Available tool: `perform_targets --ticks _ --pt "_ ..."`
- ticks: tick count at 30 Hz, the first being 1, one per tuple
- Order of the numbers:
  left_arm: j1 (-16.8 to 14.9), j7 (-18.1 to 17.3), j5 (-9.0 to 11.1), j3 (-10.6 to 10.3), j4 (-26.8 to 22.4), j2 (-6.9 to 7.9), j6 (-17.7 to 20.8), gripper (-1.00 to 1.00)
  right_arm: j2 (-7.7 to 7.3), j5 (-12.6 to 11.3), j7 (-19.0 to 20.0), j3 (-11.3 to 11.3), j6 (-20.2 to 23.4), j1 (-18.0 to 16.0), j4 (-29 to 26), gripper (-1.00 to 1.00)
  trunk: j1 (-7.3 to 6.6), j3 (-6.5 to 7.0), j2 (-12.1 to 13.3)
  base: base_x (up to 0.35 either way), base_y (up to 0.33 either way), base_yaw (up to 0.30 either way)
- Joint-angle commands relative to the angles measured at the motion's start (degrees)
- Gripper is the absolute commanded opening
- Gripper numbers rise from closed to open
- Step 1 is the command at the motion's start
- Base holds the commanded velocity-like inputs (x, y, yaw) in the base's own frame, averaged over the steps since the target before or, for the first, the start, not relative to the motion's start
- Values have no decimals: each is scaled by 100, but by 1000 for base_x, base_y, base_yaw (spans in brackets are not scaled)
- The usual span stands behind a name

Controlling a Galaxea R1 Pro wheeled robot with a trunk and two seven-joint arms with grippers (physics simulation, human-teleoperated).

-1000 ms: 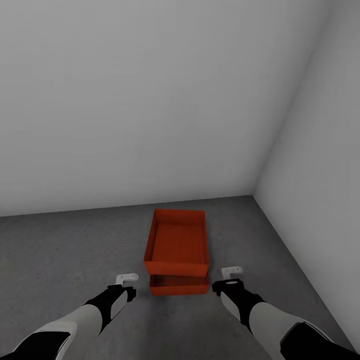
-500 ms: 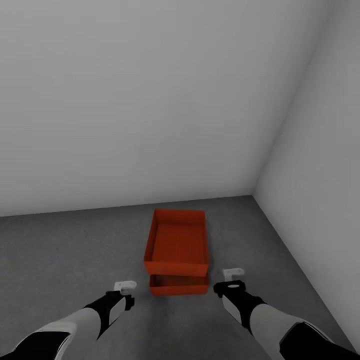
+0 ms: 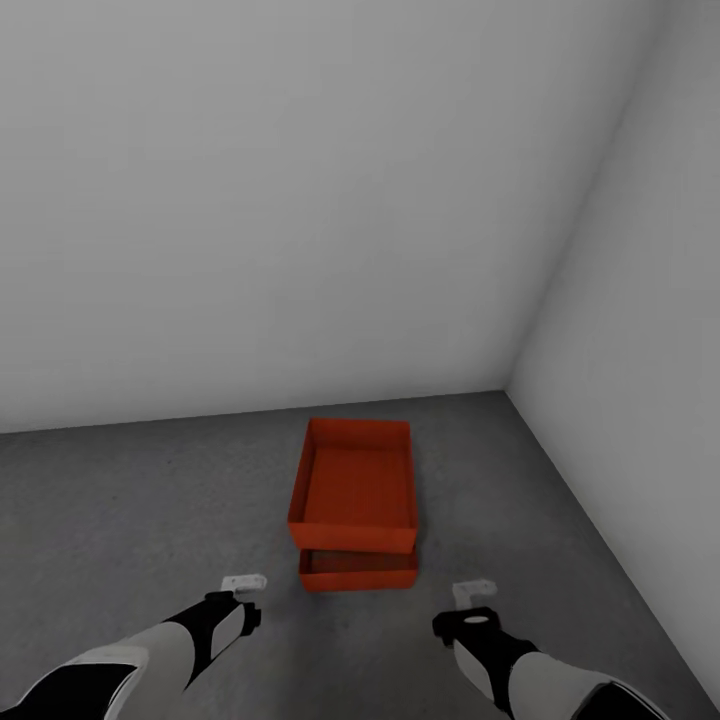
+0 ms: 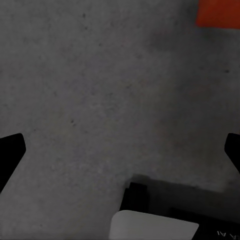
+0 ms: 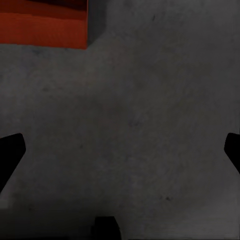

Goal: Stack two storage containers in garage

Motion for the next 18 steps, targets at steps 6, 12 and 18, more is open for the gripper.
perform_targets --ticks 6,12,18 --pt "46 25 62 -8 1 3 22 100 6 -31 -11 51 29 445 -9 100 0 -4 -3 0 0 0" --pt "70 29 66 -8 2 3 21 100 7 -59 -10 51 -103 830 15 100 0 -4 -3 0 0 0" --pt "230 36 91 -8 2 3 47 100 6 -76 -17 44 -122 1108 65 100 0 -4 -3 -169 0 0"
